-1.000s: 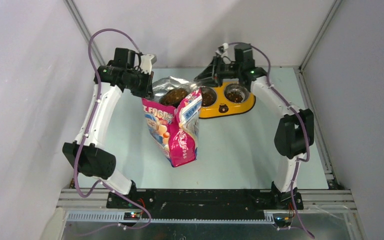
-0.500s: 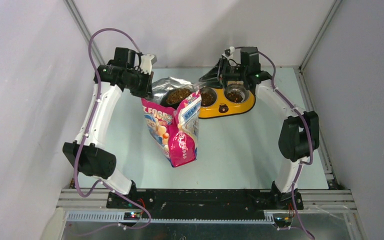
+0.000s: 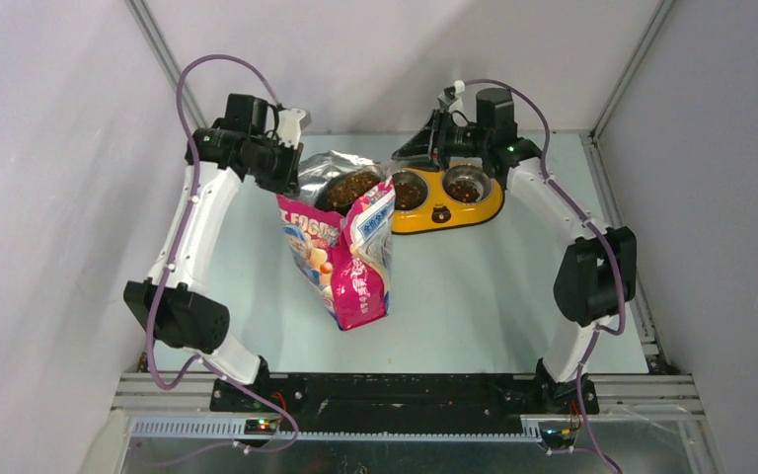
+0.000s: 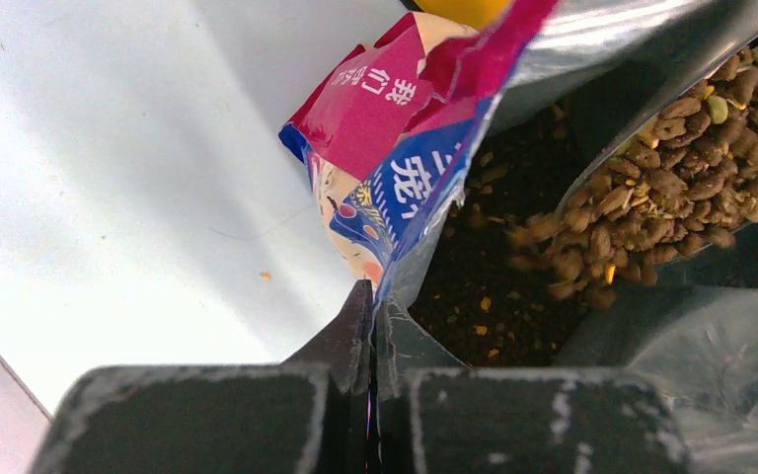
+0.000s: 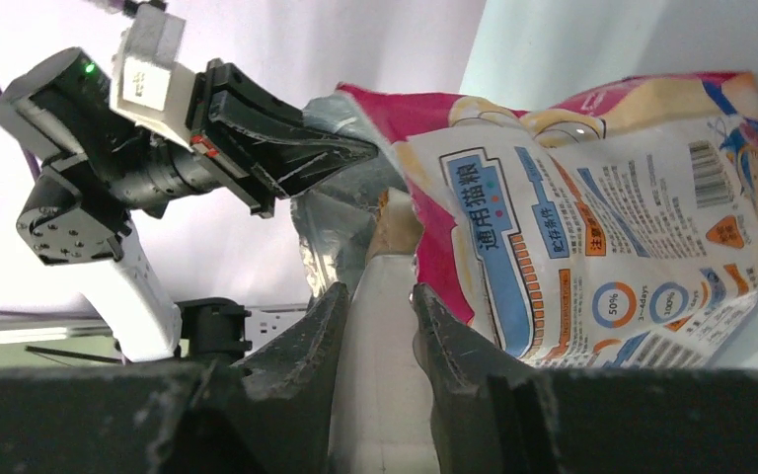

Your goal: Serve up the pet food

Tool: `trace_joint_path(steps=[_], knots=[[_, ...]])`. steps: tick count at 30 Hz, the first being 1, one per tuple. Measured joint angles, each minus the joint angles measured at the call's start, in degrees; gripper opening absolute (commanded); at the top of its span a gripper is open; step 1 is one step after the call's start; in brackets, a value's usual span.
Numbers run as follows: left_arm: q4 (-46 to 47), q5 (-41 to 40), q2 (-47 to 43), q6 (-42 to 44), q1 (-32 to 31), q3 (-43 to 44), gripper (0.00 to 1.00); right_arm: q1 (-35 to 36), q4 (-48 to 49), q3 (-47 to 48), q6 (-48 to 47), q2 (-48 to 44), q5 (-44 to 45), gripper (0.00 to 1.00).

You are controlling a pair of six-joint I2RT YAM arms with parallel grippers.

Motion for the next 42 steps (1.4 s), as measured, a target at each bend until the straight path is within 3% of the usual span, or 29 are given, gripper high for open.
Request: trace_joint_path(steps=[11, 27, 32, 38, 42], knots=[[-0.1, -0.4, 0.0, 0.0, 0.0, 0.0, 0.0, 0.6, 2.1, -0.2, 0.3, 0.7, 0.0, 0.0], [0.0, -0.4, 0.0, 0.0, 0.0, 0.0, 0.0, 2.9, -4.2, 4.3, -10.1, 1.0, 2.8, 0.0], [0.1, -0.4, 0.0, 0.0, 0.0, -0.2, 0.0, 2.4, 2.9, 1.2, -4.6, 0.9, 1.7, 0.0], [0.9, -0.3, 0.0, 0.0, 0.0, -0.7, 0.0, 2.8, -0.2, 2.8, -7.3, 0.9, 2.5, 0.0], [1.0, -0.4, -0.1, 0.0, 0.0, -0.9, 0.0, 2.6, 8.5, 0.3, 0.4, 0.9, 1.5, 0.0]])
